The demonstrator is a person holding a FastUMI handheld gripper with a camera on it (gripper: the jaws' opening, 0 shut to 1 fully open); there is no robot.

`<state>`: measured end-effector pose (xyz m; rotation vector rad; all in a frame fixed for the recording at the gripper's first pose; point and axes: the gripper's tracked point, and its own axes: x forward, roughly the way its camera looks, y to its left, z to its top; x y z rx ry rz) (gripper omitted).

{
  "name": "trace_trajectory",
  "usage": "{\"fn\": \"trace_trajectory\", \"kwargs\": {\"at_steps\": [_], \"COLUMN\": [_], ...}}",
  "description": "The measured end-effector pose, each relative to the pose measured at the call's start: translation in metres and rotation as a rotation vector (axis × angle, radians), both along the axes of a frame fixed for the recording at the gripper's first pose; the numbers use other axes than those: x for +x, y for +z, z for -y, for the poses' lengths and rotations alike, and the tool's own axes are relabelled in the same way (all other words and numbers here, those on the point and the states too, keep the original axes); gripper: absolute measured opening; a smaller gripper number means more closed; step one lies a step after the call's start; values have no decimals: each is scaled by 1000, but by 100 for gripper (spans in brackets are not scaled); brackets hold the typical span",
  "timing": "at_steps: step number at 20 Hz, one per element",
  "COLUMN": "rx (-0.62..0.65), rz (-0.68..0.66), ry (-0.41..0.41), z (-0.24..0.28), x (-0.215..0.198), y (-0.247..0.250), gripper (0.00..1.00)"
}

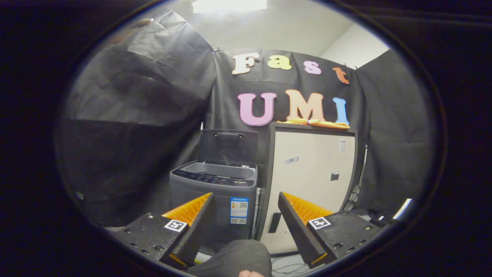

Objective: Put the clothes into the washing machine and then close the washing machine lid.

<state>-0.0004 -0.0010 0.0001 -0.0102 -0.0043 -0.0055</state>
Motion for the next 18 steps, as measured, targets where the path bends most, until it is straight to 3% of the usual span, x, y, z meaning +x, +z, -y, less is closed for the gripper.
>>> {"fn": "trace_trajectory", "kwargs": {"at_steps": [13,18], "rx": [-8,12], "rz": [-7,-11], "ry": [15,55], "z": [-3,-14], "x": [2,25], "y": [1,11], "gripper": [99,99]}}
